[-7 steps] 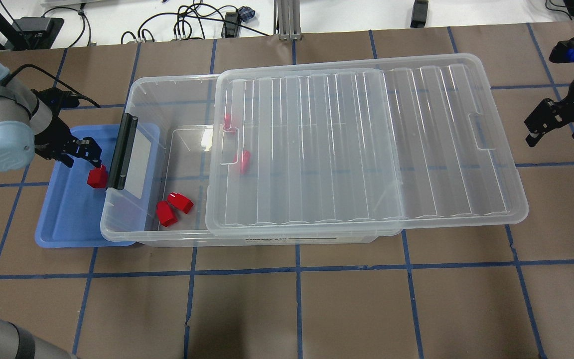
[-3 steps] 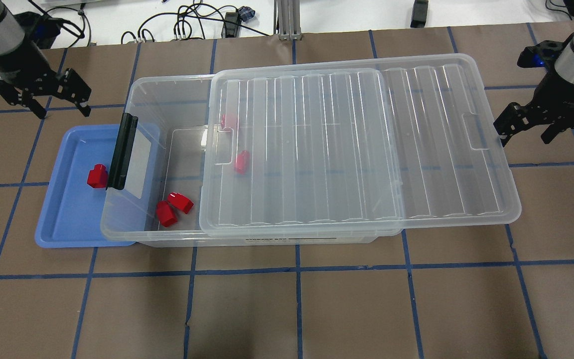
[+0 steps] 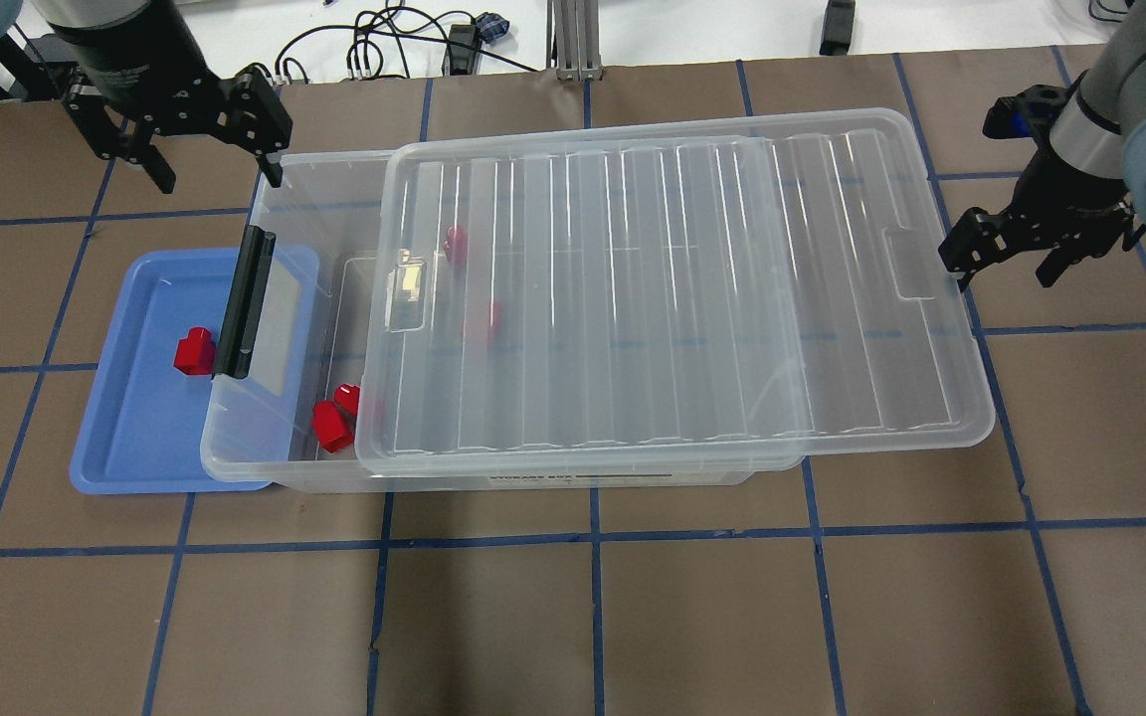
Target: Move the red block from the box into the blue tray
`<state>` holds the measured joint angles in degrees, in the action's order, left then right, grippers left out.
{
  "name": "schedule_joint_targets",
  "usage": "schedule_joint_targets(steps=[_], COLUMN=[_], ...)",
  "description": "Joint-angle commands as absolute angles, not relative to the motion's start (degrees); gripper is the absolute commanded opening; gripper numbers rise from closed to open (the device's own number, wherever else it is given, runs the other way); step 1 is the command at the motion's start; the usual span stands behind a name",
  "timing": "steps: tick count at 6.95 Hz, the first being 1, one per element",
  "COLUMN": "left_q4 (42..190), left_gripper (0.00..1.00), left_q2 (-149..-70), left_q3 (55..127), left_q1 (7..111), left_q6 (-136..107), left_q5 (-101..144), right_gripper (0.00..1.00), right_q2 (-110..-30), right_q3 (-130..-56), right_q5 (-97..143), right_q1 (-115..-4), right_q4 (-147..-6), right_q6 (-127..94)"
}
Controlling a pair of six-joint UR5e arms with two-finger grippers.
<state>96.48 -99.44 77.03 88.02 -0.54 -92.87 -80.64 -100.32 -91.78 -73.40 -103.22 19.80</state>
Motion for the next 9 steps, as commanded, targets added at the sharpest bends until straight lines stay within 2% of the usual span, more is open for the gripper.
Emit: schedule_joint_targets(steps=[1,2,6,8,9], left_q4=[96.9,96.6,91.3,91.3,90.1], left_gripper=[1.0,1.0,1.0,1.0,1.0], left_q2=[-94.5,-92.2,-87.0,-88.2,-88.2], left_q3=[80.5,85.1,87.6,86.9,86.9], left_q1=[93.0,93.0,91.8,90.9,90.5], left_q6=[-4.9,-4.4,-3.9,-2.1,-2.1], left_q5=[-92.6,-92.5,-92.2,-91.9,-92.0], right_gripper=[1.0,1.0,1.0,1.0,1.0], right_q2=[-80.9,-80.9,-80.9,-84.9,-85.9], right_q3=[-100.4,-100.4,-98.5,-90.3,-84.3], right_q5=[-91.7,-91.7,-92.9,-93.6,-92.9], right_q1=[-79.9,-83.3,-87.0,-87.4,-87.7], right_q4=[-105.8,-106.2,-107.8,-99.8,-90.2], right_q6=[12.7,10.4,9.0,8.4,7.7])
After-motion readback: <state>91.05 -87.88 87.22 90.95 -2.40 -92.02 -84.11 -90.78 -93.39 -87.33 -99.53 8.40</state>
